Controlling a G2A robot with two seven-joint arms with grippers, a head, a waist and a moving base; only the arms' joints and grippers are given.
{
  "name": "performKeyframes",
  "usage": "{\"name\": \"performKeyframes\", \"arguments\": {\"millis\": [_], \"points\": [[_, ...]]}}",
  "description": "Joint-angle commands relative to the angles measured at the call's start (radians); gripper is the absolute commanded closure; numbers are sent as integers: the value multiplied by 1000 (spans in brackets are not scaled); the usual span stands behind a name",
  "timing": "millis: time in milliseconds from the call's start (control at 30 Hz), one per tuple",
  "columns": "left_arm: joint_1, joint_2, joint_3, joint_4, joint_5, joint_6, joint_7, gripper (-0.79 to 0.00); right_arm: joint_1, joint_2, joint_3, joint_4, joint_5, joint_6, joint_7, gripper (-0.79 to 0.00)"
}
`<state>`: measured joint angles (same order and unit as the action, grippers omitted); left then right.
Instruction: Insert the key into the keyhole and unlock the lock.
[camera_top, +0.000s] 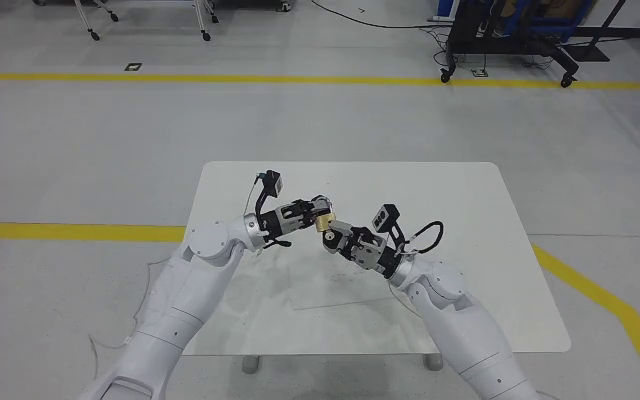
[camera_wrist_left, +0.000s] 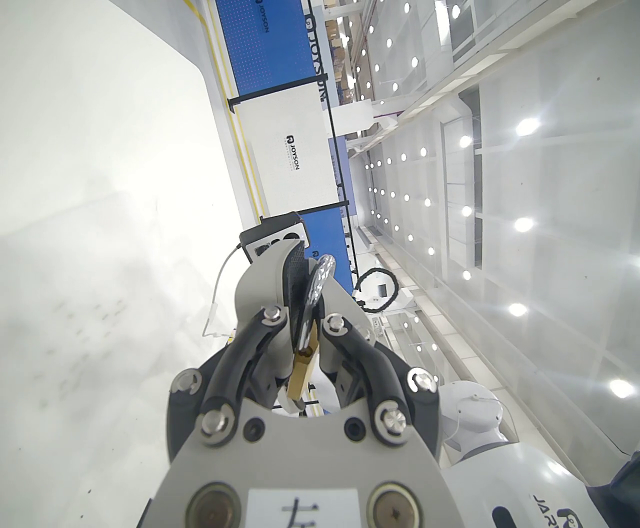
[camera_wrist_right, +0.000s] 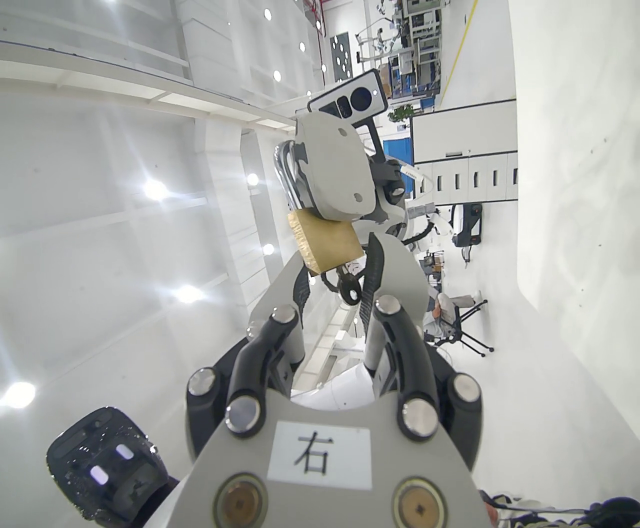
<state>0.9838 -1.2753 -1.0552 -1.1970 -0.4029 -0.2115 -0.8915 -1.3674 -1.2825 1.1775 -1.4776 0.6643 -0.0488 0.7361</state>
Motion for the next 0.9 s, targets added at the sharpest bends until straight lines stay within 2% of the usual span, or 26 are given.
{"name": "performKeyframes", "arguments": {"millis": [0,133,167,233,600,633,667,700,733,867], "points": [[-1,0,1,1,2,3,0,0,-4,1,3,-12,-3,9,-13,-265],[-2,0,2,2,8,10,2,0,-6,2,7,-25,-19,22,-45,-243],[-3,0,2,3,10,13,3,0,-7,3,6,-29,-22,24,-47,-185],[-4,0,3,4,15,17,5,0,-8,4,6,-33,-30,29,-50,0],[-3,1,5,-3,42,14,14,0,-34,10,16,-82,-112,30,-142,0],[-3,1,6,-4,43,13,10,-49,-42,10,18,-92,-121,27,-154,0],[-3,1,6,-6,42,10,5,-302,-50,11,20,-101,-127,22,-163,0],[-3,1,8,-5,43,10,-3,-653,-58,12,23,-110,-130,16,-169,0],[-5,2,10,-5,49,11,-11,-785,-65,13,27,-117,-131,9,-170,0],[-8,1,19,-7,61,9,-26,-785,-94,17,49,-130,-98,-26,-130,0]]}}
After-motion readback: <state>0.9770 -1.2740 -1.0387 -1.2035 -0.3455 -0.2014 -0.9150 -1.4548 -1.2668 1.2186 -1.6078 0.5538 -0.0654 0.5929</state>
